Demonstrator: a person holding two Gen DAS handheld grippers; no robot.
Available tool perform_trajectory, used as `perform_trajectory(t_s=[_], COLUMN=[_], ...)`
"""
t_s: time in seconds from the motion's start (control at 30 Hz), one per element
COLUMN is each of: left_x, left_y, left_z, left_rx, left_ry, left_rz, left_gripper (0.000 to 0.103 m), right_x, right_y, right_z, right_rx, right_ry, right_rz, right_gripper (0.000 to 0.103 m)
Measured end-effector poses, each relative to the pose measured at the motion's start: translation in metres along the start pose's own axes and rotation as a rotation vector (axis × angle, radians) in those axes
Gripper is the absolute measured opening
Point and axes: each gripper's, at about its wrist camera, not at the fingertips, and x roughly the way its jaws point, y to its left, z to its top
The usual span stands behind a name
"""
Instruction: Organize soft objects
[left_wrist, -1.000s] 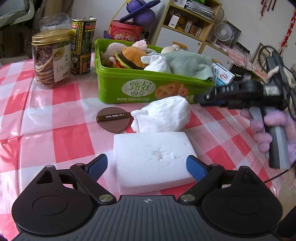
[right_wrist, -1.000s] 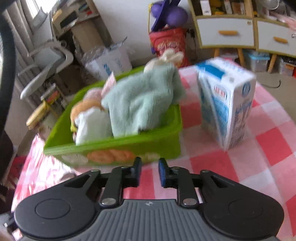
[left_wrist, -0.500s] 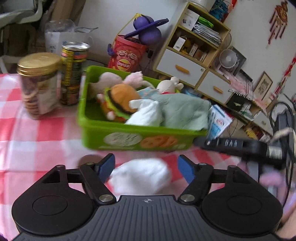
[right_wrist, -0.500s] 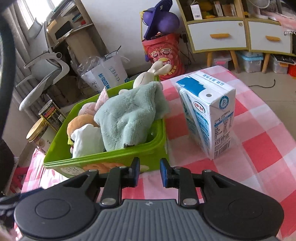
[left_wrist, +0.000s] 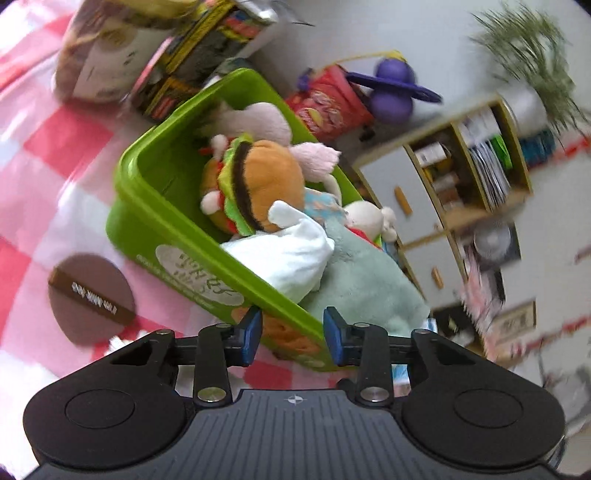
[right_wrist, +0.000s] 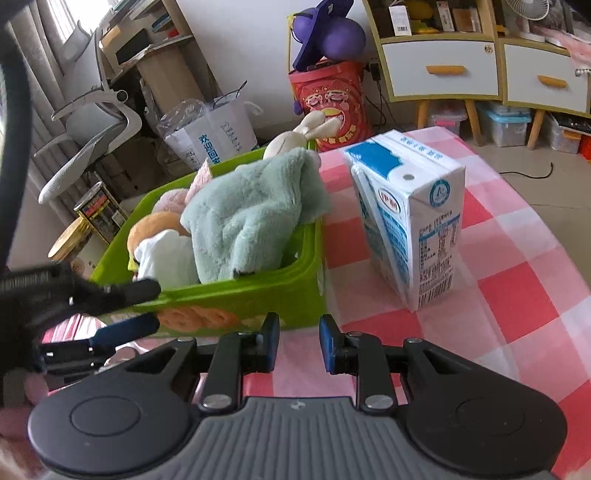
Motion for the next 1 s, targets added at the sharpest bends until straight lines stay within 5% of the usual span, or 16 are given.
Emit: perform_trajectory(t_s=[0.33, 0.47, 0.73, 0.93, 1.0], left_x=[-0.007, -0.007, -0.005, -0.004, -0.003], left_y=[-0.020, -0.030, -0.031, -0.029, -0.029], left_z=[0.011, 0.016, 0.019, 0.021, 0.022], left_rx=[-0.014, 0.034, 0.029, 0.030, 0.030], left_ry=[-0.060, -0.053, -0.036, -0.024, -0.022], left_rz=[-0.052, -0.039, -0.039, -0.041, -0.042], left_gripper=[0.016, 0.016, 0.016, 0.016, 0.016], right_x=[0.009, 0.020, 0.047, 0.063, 0.068], right_y=[0.002, 0.007, 0.032, 0.056, 0.066], right_z=[-0.008, -0.009, -0.008, -0.012, -0.017], right_rx=[-0.040, -0.053, -0.105, -0.219, -0.302], right_ry=[0.033, 0.029, -0.026, -0.080, -0.097], right_rz=[0.007, 0.006, 0.028, -0.010, -0.062], right_gripper=[0.017, 0.032, 0.042, 0.043, 0.033])
